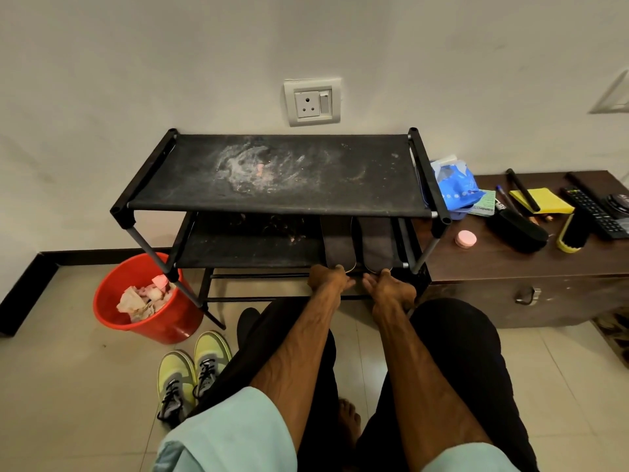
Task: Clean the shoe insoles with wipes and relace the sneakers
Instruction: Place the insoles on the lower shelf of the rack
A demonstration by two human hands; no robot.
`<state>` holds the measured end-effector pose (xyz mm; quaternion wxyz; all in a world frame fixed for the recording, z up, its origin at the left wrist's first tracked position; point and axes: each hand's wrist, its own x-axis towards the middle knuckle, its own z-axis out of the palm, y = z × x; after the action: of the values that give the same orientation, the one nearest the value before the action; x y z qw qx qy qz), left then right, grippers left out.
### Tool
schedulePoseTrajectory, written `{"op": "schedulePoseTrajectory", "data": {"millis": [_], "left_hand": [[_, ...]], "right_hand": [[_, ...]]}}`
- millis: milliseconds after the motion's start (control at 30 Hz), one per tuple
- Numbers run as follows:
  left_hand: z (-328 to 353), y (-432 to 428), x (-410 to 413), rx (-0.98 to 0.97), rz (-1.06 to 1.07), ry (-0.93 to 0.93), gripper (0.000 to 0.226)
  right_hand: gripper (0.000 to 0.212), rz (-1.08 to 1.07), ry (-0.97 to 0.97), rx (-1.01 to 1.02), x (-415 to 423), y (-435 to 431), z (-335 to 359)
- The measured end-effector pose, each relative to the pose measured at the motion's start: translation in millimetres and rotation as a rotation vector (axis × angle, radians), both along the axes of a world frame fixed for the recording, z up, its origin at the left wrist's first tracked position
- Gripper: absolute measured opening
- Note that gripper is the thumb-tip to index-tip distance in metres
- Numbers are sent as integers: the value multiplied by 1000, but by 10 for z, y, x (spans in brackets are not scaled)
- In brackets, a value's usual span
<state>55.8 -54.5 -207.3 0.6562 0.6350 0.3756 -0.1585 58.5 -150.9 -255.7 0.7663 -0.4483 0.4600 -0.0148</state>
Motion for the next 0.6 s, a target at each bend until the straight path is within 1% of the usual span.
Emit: {"op": "schedulePoseTrajectory", "data": {"millis": [33, 100, 167, 200, 267, 300, 367, 400, 467, 533, 600], "left_hand": [[-8, -2, -7, 52, -37, -15, 36], [93, 49, -85, 187, -173, -42, 31], [206, 115, -157, 372, -348, -91, 23], [262, 147, -172, 434, -425, -117, 22], [389, 256, -180, 563, -536, -160, 24], [486, 325, -185, 630, -566, -187, 23], [647, 528, -172, 696, -600, -179, 25], [731, 663, -162, 733, -611, -177, 28], [857, 890, -141, 796, -595, -173, 31], [879, 1156, -106, 851, -571, -137, 32], [818, 1394, -49, 865, -565, -73, 32]], "right_hand": [[18, -41, 32, -59, -24, 89, 78], [26, -2, 89, -121, -129, 216, 166], [25, 151, 119, -150, -294, 322, 264], [25, 242, 122, -189, -370, 379, 313], [30, 381, 75, -314, -454, 503, 423], [35, 432, 28, -415, -451, 571, 470], [44, 537, -97, -575, -427, 756, 619], [44, 592, -151, -590, -411, 867, 688], [36, 689, -171, -575, -366, 1022, 827], [26, 763, -134, -508, -303, 1231, 935], [19, 801, -86, -450, -213, 1464, 884]]}}
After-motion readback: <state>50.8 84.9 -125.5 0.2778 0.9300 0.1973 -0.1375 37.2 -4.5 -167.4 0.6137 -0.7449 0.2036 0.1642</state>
